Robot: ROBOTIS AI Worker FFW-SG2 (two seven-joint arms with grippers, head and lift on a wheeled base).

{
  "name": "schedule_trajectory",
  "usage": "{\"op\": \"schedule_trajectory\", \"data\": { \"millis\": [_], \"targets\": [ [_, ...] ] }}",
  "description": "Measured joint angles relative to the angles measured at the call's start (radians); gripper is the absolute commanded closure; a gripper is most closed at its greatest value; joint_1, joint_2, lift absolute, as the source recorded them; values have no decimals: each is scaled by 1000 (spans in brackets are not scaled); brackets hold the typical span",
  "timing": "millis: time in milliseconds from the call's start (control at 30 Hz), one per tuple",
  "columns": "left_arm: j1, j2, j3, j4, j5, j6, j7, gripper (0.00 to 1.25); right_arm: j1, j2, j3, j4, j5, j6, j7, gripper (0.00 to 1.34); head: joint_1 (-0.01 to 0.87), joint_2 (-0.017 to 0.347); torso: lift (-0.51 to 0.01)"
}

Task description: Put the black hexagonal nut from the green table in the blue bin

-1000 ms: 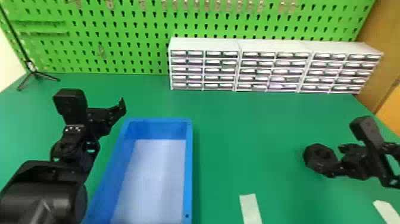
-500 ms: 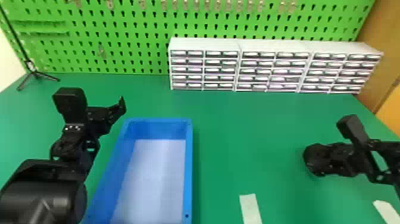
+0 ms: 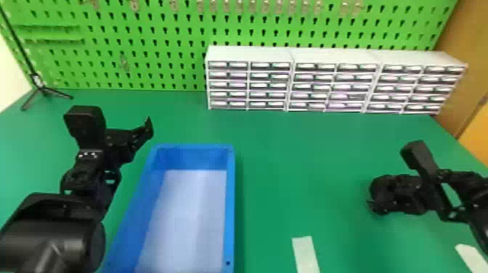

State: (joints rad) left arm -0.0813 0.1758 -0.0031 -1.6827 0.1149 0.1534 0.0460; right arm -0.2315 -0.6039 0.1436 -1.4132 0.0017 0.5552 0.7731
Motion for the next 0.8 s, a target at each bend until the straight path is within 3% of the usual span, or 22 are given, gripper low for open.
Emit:
{"op": "schedule_trajectory", "data": {
  "millis": [800],
  "targets": [
    [-3, 5, -1, 0, 4, 0, 0, 170, -27, 1, 27, 55, 3, -26, 0, 173, 683, 28, -96]
  ]
}}
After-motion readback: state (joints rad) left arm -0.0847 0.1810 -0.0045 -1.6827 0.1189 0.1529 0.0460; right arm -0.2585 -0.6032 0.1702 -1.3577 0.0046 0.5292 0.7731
